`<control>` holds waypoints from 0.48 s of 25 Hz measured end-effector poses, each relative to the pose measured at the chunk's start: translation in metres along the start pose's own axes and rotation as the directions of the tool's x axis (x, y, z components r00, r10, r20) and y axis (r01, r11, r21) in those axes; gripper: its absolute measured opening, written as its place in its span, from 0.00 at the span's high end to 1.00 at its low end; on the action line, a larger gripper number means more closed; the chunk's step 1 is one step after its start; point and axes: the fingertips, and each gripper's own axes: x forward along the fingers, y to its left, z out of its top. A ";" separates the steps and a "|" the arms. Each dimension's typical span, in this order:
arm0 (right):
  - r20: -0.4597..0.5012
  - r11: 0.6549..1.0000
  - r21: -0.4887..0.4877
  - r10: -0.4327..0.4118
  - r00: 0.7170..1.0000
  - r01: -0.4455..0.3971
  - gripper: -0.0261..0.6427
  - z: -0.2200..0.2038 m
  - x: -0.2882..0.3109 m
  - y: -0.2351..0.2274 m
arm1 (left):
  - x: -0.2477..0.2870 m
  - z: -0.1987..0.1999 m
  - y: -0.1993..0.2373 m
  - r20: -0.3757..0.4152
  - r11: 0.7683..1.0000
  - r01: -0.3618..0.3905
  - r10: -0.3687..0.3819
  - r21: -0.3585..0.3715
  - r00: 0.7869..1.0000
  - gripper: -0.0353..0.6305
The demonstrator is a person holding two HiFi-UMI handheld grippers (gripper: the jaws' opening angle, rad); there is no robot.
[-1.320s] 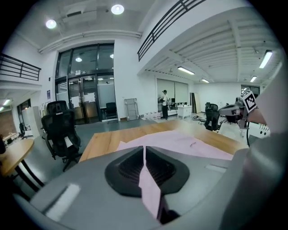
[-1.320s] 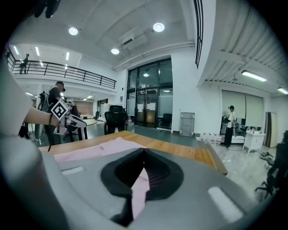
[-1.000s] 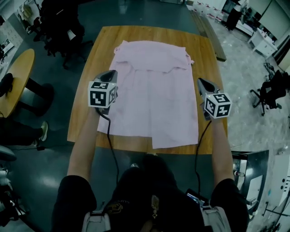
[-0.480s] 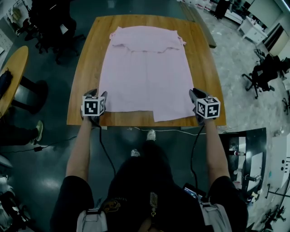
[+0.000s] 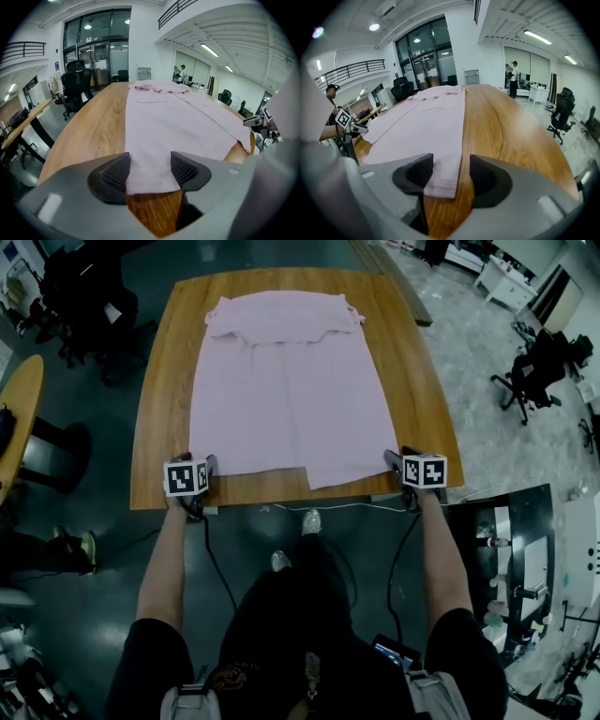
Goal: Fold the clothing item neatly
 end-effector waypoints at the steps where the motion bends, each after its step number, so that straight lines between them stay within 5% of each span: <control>1: 0.001 1.000 0.008 -0.001 1.000 0.001 0.61 -0.004 0.001 0.000 | 0.001 -0.002 0.000 -0.003 1.000 -0.002 0.002 -0.006 1.000 0.51; 4: -0.003 1.000 0.012 -0.008 1.000 0.008 0.64 -0.007 -0.002 -0.003 | 0.003 0.001 -0.002 -0.006 1.000 0.006 -0.006 0.000 1.000 0.53; 7: -0.037 0.999 -0.019 0.039 0.999 -0.040 0.91 -0.005 -0.004 0.005 | 0.002 0.003 -0.003 -0.016 1.000 0.022 -0.022 0.005 1.000 0.65; 9: -0.037 0.996 -0.027 0.080 0.996 -0.081 0.94 -0.002 -0.005 0.014 | 0.000 0.002 -0.006 -0.029 0.999 0.040 -0.040 0.002 0.999 0.81; 12: -0.003 0.991 -0.003 0.132 0.991 -0.132 0.94 0.014 -0.011 0.023 | -0.004 0.006 -0.010 -0.025 0.997 0.074 -0.075 -0.017 0.997 0.89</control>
